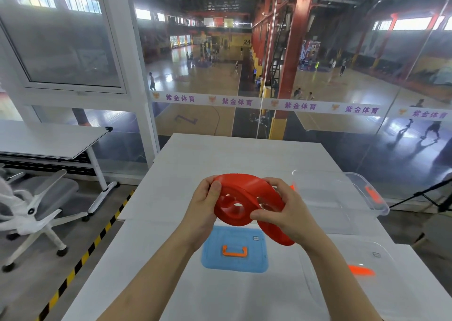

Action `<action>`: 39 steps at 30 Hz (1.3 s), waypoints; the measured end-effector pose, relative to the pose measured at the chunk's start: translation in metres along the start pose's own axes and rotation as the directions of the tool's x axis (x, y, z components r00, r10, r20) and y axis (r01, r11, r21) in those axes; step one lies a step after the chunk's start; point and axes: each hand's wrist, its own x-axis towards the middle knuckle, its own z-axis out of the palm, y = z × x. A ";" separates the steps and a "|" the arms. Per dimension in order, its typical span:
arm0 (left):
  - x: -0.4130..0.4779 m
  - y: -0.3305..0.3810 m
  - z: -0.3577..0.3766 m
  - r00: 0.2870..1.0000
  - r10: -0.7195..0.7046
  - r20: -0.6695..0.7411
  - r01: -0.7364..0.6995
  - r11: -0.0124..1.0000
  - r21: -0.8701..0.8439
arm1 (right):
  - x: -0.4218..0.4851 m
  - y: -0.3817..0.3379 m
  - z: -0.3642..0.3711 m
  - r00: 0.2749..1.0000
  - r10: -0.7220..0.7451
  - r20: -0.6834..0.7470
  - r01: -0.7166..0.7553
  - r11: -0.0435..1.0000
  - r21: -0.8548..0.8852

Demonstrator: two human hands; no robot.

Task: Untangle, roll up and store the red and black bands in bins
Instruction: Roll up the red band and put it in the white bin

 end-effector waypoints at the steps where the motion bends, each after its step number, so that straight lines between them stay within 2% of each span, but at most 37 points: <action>1: 0.000 0.000 0.001 1.000 -0.015 0.012 0.015 1.000 -0.019 | 0.000 -0.001 0.001 1.000 -0.009 -0.011 0.009 1.000 0.015; 6: 0.002 -0.002 -0.007 0.985 -0.086 0.152 0.089 0.996 -0.016 | 0.005 -0.002 -0.002 0.998 -0.050 -0.046 0.050 0.999 -0.008; 8: 0.004 0.001 -0.014 0.974 -0.092 0.209 0.077 0.994 0.082 | 0.006 -0.002 -0.006 0.997 -0.062 -0.047 0.061 0.997 -0.040; 13: 0.008 0.012 -0.016 0.950 -0.053 0.309 -0.060 0.937 0.345 | 0.008 -0.008 -0.006 0.997 -0.080 -0.014 0.078 0.993 -0.092; 17: 0.011 0.013 -0.008 0.954 0.048 0.296 -0.188 0.864 0.468 | 0.007 -0.010 0.002 0.996 -0.091 0.003 0.091 0.994 -0.060; 20: 0.013 0.013 -0.012 0.955 0.043 0.293 -0.196 0.835 0.515 | 0.007 -0.007 -0.003 0.999 -0.039 0.036 0.040 0.999 -0.028; 23: 0.016 0.011 -0.019 0.967 0.071 0.244 -0.195 0.824 0.532 | 0.005 0.008 -0.014 0.999 0.039 -0.025 -0.038 0.997 0.062; 26: 0.019 0.008 -0.027 0.977 0.106 0.184 -0.190 0.821 0.538 | 0.000 0.027 -0.019 0.988 0.095 -0.121 -0.099 0.994 -0.034; 31: 0.021 0.005 -0.031 0.986 0.125 0.109 -0.164 0.826 0.540 | -0.001 0.040 -0.008 0.956 0.067 -0.285 -0.121 0.977 -0.174; 34: 0.021 0.004 -0.030 0.987 0.115 0.111 -0.156 0.830 0.535 | 0.002 0.036 -0.005 0.917 0.138 -0.376 -0.186 0.978 -0.094; 36: 0.021 0.003 -0.032 0.987 0.114 0.112 -0.156 0.828 0.538 | 0.001 0.034 -0.008 0.898 0.191 -0.396 -0.192 0.981 0.038; 39: 0.021 0.002 -0.038 0.990 0.099 0.105 -0.140 0.828 0.543 | -0.001 0.031 -0.014 0.908 0.287 -0.306 -0.199 0.937 0.288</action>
